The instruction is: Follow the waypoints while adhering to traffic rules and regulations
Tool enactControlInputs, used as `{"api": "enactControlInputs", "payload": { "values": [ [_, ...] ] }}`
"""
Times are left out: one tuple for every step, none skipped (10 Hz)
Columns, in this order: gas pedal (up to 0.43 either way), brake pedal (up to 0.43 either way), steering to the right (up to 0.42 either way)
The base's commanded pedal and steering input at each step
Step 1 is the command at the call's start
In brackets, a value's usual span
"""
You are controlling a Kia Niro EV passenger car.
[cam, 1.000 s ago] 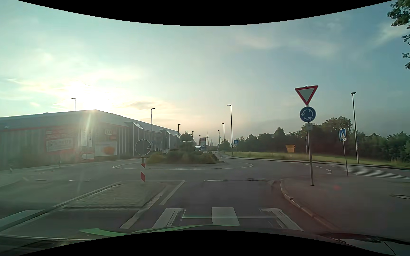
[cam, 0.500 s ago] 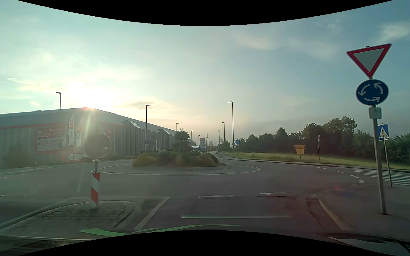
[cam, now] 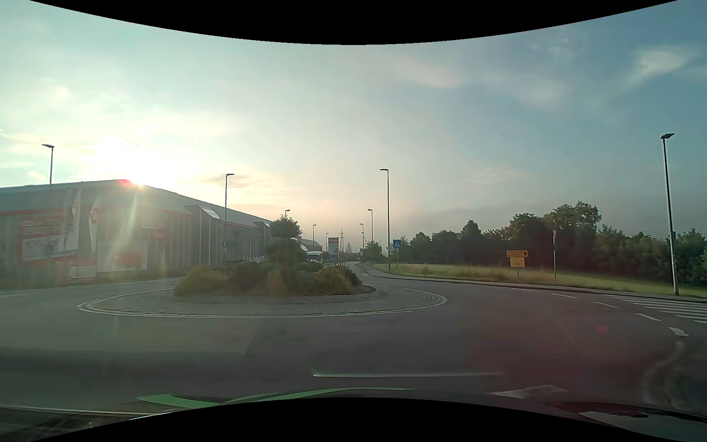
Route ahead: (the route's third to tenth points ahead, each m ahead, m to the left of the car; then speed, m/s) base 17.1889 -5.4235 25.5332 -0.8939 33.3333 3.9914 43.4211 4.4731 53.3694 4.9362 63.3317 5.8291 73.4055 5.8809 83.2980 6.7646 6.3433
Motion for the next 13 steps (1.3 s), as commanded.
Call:
{"api": "enactControlInputs", "payload": {
  "values": [
    [0.000, 0.000, 0.178],
    [0.000, 0.000, 0.201],
    [0.000, 0.000, 0.227],
    [0.000, 0.000, 0.245],
    [0.000, 0.000, 0.267],
    [0.000, 0.000, 0.288],
    [0.000, 0.000, 0.301],
    [0.000, 0.000, 0.305],
    [0.000, 0.000, 0.303],
    [0.000, 0.000, 0.285],
    [0.008, 0.000, 0.246],
    [0.008, 0.000, 0.198],
    [0.008, 0.000, 0.147]
  ]
}}
